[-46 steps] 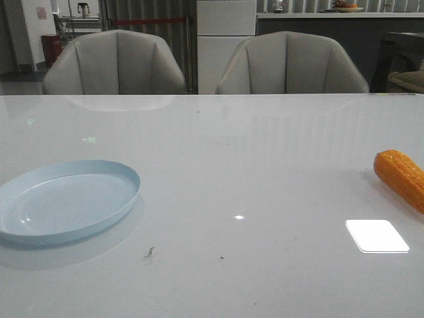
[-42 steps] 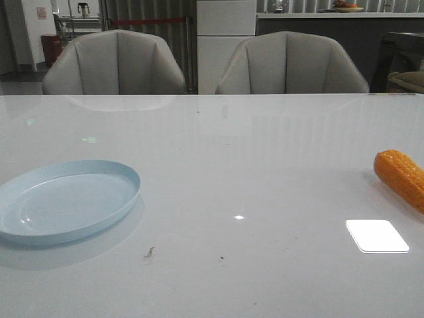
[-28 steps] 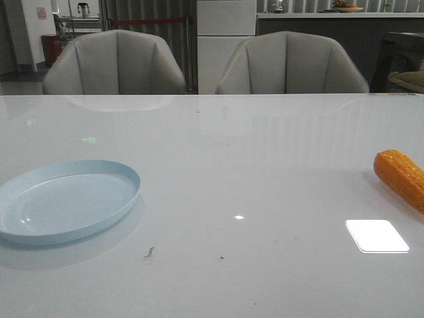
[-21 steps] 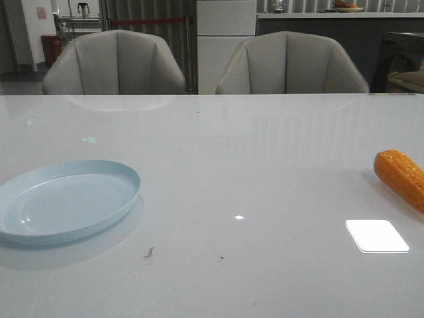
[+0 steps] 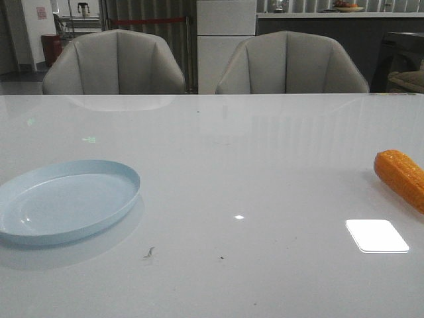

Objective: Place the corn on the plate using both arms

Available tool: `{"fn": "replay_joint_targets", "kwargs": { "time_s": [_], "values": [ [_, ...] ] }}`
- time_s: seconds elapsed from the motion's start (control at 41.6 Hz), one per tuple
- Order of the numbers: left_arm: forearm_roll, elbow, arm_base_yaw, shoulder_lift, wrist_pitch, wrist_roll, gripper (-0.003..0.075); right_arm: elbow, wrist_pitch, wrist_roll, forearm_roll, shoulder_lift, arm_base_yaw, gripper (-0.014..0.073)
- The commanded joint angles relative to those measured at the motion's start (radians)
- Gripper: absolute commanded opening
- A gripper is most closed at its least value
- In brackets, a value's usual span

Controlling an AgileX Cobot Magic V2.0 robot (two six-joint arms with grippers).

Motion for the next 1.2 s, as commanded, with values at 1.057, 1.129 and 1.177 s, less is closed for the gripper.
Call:
{"fn": "replay_joint_targets", "kwargs": {
  "time_s": [1.057, 1.129, 1.177],
  "values": [
    [0.126, -0.630, 0.001, 0.755, 0.068, 0.000, 0.0089, -0.699, -0.125, 0.046, 0.032, 0.830, -0.008, 0.0056],
    [0.126, -0.630, 0.001, 0.814, 0.069, 0.000, 0.0089, -0.699, -0.102, 0.046, 0.032, 0.885, -0.008, 0.0056],
    [0.126, -0.630, 0.001, 0.846, 0.069, 0.000, 0.0089, -0.699, -0.098, 0.046, 0.032, 0.910, -0.008, 0.0056]
  ]
}}
